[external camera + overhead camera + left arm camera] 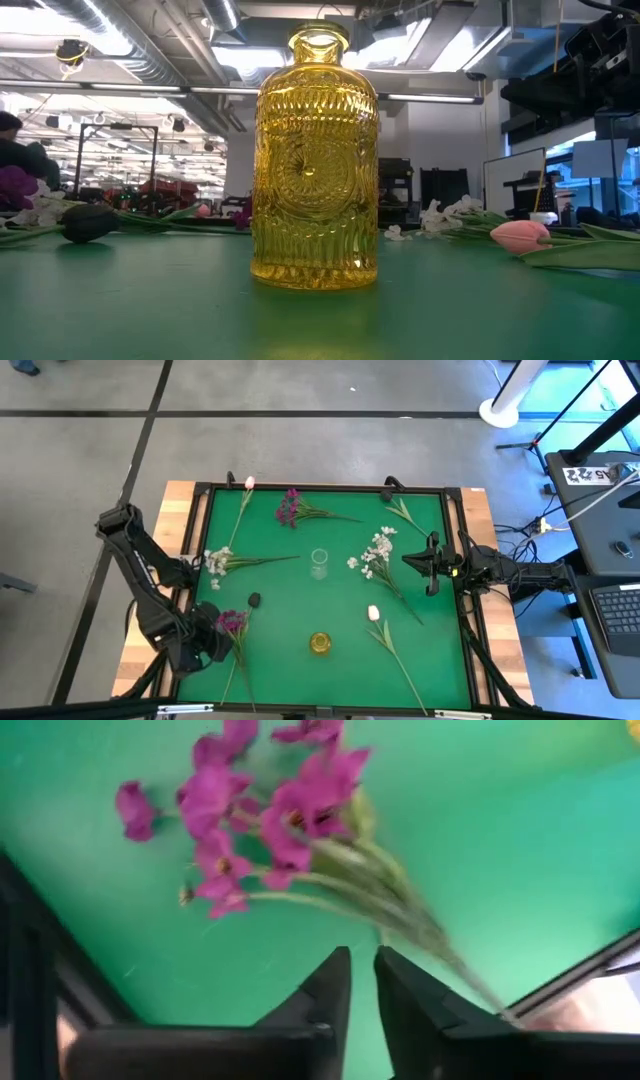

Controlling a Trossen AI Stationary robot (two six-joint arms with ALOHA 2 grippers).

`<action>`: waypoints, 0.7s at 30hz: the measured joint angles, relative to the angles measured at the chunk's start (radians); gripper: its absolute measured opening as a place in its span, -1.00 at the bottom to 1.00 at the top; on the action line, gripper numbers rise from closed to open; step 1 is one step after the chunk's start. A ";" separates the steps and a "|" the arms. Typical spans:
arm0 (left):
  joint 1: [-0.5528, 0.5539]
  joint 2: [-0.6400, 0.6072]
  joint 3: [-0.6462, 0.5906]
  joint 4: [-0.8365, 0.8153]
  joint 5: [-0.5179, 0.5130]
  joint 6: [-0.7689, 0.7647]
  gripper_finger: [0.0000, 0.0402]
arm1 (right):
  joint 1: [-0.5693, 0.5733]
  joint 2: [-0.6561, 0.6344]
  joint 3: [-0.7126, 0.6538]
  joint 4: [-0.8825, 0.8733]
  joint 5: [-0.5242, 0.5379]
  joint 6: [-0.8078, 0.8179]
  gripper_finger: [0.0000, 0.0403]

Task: Sort flowers into vase by color
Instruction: Put the bottom purple flowers into the transparent vase

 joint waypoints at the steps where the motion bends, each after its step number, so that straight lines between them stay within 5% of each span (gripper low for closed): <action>1: 0.002 0.001 -0.005 0.000 0.012 0.001 -0.64 | 0.000 0.000 0.000 0.000 0.000 0.000 -0.87; 11: 0.002 0.001 -0.078 0.052 -0.033 -0.181 -0.01 | 0.000 0.000 0.000 0.000 0.000 0.000 -0.87; 21: 0.009 0.001 -0.200 0.245 -0.055 -0.262 0.15 | 0.000 0.000 0.000 0.000 0.000 0.000 -0.87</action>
